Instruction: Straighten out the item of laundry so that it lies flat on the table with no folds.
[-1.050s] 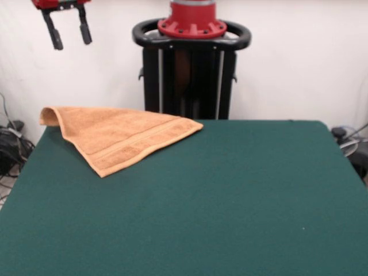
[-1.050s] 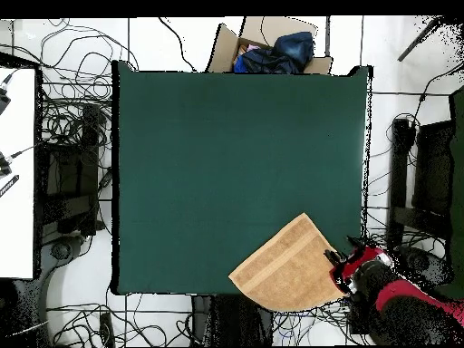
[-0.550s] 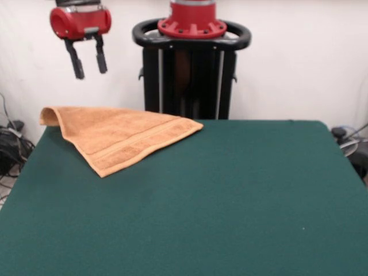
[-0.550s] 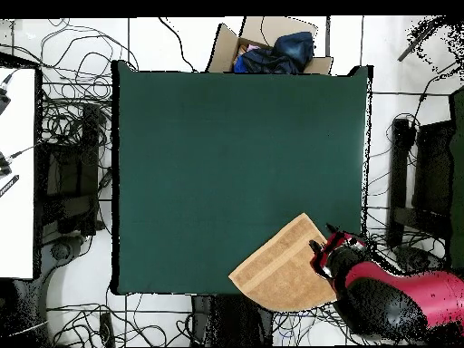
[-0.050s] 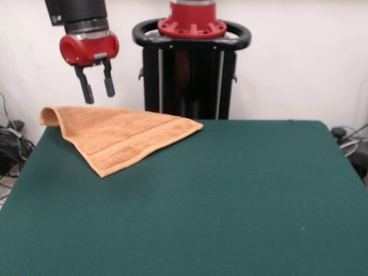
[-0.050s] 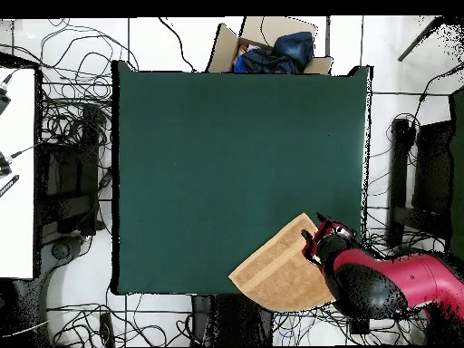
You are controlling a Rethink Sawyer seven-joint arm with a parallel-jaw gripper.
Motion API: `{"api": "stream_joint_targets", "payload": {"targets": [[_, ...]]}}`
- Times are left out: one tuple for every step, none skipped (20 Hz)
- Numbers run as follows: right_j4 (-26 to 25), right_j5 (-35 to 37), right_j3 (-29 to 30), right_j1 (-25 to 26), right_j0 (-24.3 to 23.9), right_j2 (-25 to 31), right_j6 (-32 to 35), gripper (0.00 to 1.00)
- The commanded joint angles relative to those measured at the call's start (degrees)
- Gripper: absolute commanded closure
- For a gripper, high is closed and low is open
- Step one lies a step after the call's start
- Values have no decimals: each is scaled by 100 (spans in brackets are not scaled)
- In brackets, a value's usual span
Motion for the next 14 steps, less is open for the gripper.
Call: {"api": "stream_joint_targets", "payload": {"targets": [[-639, -290, -626, 775, 196, -861, -166, 0], [-633, -250, -663, 798, 203, -903, -166, 0], [-619, -132, -732, 803, 255, -1033, -79, 0], [-610, -50, -778, 807, 293, -1125, -42, 0], [-569, 71, -833, 852, 332, -1250, -5, 0], [-539, 83, -848, 894, 332, -1298, 27, 0], [-593, 211, -939, 900, 468, -1573, 263, 0], [-668, 313, -1022, 904, 603, -1820, 462, 0], [-906, 400, -1199, 1028, 792, -2189, 677, 0], [-952, 350, -1260, 1125, 829, -2304, 684, 0], [-975, 420, -1388, 1285, 899, -2467, 647, 0], [-980, 477, -1448, 1324, 974, -2580, 629, 0], [-998, 600, -1542, 1373, 1088, -2731, 621, 0], [-989, 670, -1579, 1384, 1167, -2823, 595, 0]]}}
